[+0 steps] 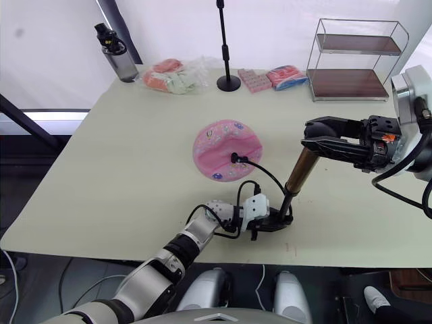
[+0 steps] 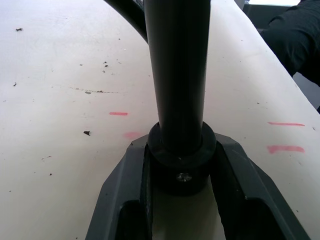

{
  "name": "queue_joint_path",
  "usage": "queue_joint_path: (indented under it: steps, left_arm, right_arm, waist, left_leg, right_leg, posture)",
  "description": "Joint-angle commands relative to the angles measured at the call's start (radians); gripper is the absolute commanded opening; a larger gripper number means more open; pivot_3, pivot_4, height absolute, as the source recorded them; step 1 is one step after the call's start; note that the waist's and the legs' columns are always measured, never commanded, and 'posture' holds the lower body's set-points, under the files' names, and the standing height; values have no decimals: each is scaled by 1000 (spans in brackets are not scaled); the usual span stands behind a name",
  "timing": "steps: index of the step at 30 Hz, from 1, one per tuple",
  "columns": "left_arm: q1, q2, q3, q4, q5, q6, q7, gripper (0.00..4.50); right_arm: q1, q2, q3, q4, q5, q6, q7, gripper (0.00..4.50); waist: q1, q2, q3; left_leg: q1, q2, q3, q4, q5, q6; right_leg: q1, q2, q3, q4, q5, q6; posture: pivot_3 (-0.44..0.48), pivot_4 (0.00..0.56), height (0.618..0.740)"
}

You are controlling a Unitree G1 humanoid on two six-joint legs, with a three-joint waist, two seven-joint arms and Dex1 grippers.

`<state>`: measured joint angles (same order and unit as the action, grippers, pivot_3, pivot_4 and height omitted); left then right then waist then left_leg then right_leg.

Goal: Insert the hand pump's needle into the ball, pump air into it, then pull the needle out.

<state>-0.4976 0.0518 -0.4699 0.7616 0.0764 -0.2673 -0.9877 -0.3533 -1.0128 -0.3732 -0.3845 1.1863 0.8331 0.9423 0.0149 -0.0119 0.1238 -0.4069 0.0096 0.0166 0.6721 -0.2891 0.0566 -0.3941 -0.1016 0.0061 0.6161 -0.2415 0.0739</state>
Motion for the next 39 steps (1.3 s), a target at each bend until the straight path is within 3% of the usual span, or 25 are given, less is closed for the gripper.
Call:
queue_joint_path:
  steps: [1, 10, 19, 27, 39]
  left_arm:
    - [42, 30, -29, 85, 58, 47, 1, 1124]
    - [39, 29, -28, 91, 57, 46, 11, 1124]
    - [42, 35, -24, 84, 56, 48, 12, 1124]
    - [45, 33, -25, 82, 57, 47, 12, 1124]
    - [47, 30, -27, 86, 56, 45, 11, 1124]
  right_arm:
    - [57, 14, 27, -24, -112, -48, -8, 1714]
    - [242, 124, 251, -7, -365, -218, 18, 1714]
    - [343, 201, 354, 76, -552, -403, 33, 1714]
    - [281, 195, 247, 32, -433, -362, 44, 1714]
    - [50, 27, -6, 16, -101, -89, 28, 1714]
  waist:
    - [0, -1, -1]
    - [-3, -9, -7]
    - [-3, -10, -8]
    - [-2, -10, -8]
    - [0, -1, 1]
  left_leg:
    - [0, 0, 0, 0, 0, 0]
    - [10, 0, 0, -1, 0, 0]
    - [11, 0, 0, -1, 0, 0]
    - [10, 0, 0, -1, 0, 0]
    - [6, 0, -1, -3, 0, 0]
  right_leg:
    - [0, 0, 0, 0, 0, 0]
    - [9, 0, 1, -1, 0, 0]
    - [9, 0, 1, -1, 0, 0]
    - [8, 0, 1, -2, 0, 0]
    - [7, -1, -1, -7, 0, 0]
  posture:
    - [0, 150, 736]
    - [0, 150, 736]
    - [0, 150, 736]
    - [0, 150, 736]
    - [0, 150, 736]
